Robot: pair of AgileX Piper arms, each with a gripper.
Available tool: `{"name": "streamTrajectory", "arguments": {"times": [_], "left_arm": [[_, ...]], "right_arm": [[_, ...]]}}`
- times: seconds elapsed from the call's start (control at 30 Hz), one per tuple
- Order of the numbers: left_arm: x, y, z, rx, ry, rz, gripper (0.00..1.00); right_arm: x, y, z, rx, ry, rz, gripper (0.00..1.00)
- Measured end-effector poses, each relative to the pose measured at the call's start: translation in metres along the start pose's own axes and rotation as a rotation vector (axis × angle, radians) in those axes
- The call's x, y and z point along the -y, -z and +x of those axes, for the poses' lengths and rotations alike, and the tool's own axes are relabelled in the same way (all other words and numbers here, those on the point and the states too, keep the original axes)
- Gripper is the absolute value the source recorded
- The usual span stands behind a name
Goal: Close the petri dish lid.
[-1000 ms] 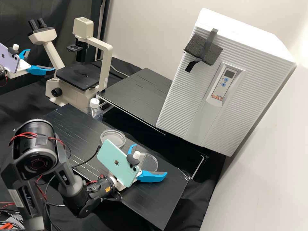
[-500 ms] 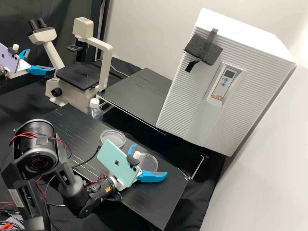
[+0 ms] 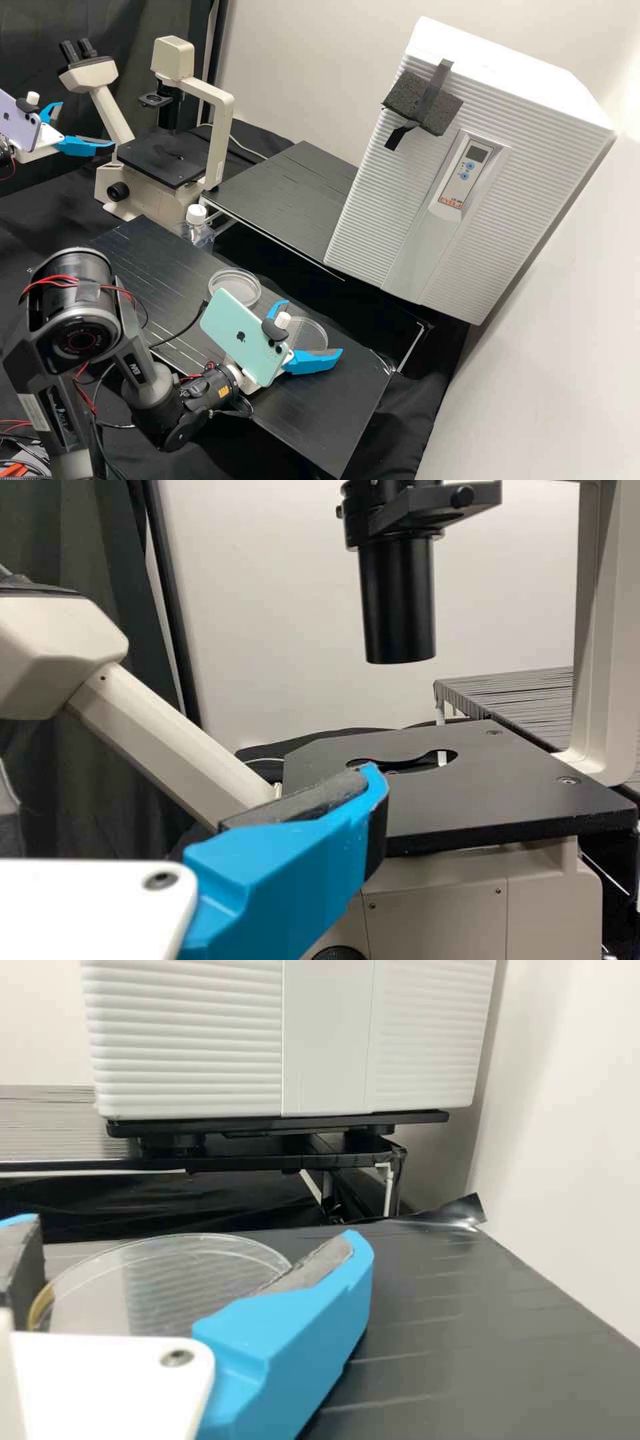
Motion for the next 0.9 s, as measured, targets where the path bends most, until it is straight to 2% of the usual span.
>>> {"name": "streamTrajectory", "arguments": {"times": [0.17, 0.33, 0.43, 0.47, 0.57, 0.67, 0.77, 0.9], "left_arm": [[0.0, 0.0, 0.0, 0.0, 0.0, 0.0, 1.0], [0.0, 0.0, 0.0, 0.0, 0.0, 0.0, 1.0], [0.0, 0.0, 0.0, 0.0, 0.0, 0.0, 1.0], [0.0, 0.0, 0.0, 0.0, 0.0, 0.0, 1.0], [0.0, 0.0, 0.0, 0.0, 0.0, 0.0, 1.0], [0.0, 0.0, 0.0, 0.0, 0.0, 0.0, 1.0], [0.0, 0.0, 0.0, 0.0, 0.0, 0.0, 1.0], [0.0, 0.0, 0.0, 0.0, 0.0, 0.0, 1.0]], "right_arm": [[0.0, 0.001, 0.001, -0.005, 0.001, -0.001, 0.0], [0.001, 0.002, 0.001, -0.01, 0.006, 0.012, 0.0], [0.0, 0.003, 0.001, -0.015, 0.003, 0.042, 0.0], [-0.001, 0.005, 0.001, -0.022, -0.001, 0.068, 0.0], [-0.004, 0.011, -0.001, -0.038, -0.005, 0.106, 0.0], [-0.006, 0.022, -0.003, -0.087, -0.01, 0.134, 0.0], [-0.003, 0.038, -0.006, -0.165, 0.007, 0.123, 0.0], [0.009, 0.062, -0.008, -0.287, 0.069, 0.105, 0.0]]}}
